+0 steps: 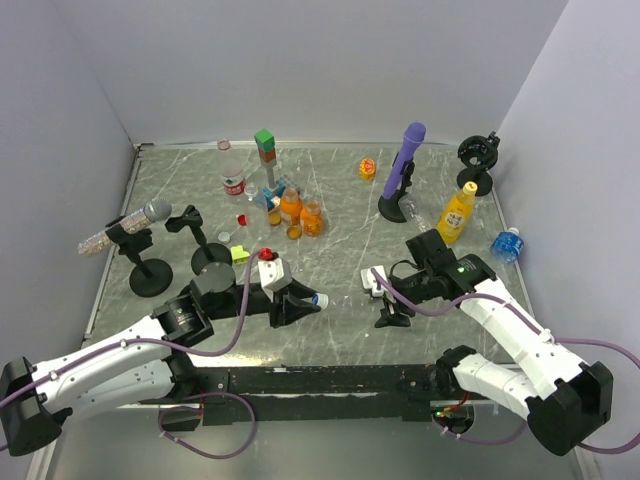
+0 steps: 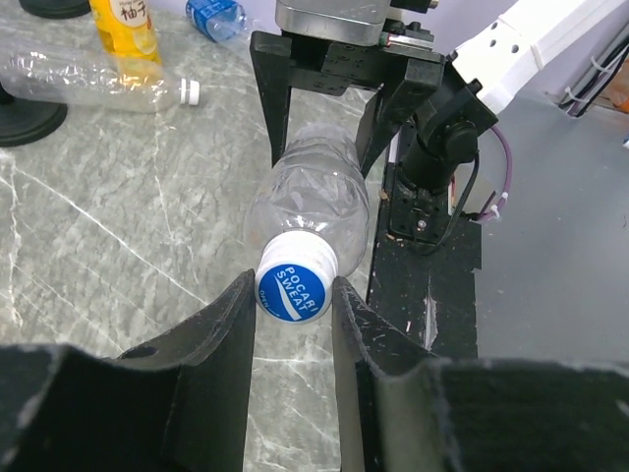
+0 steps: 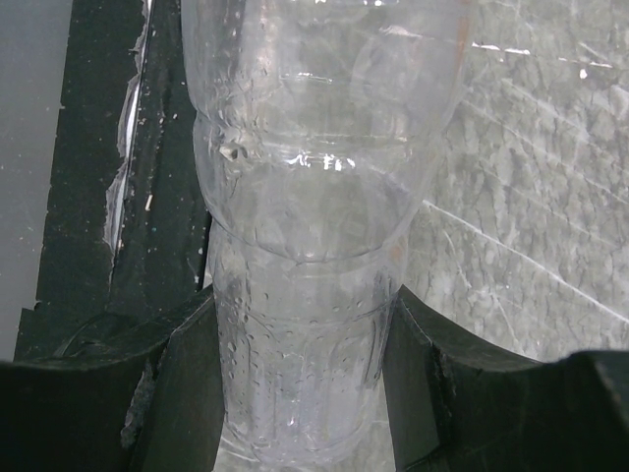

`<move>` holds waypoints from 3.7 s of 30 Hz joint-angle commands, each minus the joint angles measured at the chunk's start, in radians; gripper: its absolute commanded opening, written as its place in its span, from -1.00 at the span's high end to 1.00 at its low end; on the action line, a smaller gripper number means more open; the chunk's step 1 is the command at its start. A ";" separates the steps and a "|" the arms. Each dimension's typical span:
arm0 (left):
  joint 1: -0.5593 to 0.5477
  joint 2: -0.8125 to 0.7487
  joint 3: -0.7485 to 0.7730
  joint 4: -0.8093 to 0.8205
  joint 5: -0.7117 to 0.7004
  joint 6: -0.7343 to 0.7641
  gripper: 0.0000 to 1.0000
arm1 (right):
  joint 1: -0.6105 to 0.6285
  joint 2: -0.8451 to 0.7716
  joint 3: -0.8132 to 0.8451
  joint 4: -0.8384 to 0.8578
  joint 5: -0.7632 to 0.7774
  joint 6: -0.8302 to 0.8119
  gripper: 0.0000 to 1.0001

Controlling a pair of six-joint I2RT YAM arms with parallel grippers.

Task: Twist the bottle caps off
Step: Unscrew the bottle cap from the plastic bottle.

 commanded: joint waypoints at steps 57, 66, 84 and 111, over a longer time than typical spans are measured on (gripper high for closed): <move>-0.093 0.007 0.039 -0.006 -0.038 0.140 -0.38 | 0.023 -0.008 -0.028 0.019 -0.020 -0.043 0.69; -0.093 0.006 0.028 0.027 -0.060 0.128 -0.15 | 0.028 0.002 -0.020 0.019 -0.019 -0.040 0.69; -0.093 0.055 0.065 -0.045 -0.066 0.003 0.98 | 0.030 0.002 -0.011 0.028 0.003 -0.008 0.69; -0.093 0.106 0.262 -0.366 -0.316 -0.900 -0.38 | 0.030 -0.036 -0.022 0.070 0.055 0.054 0.70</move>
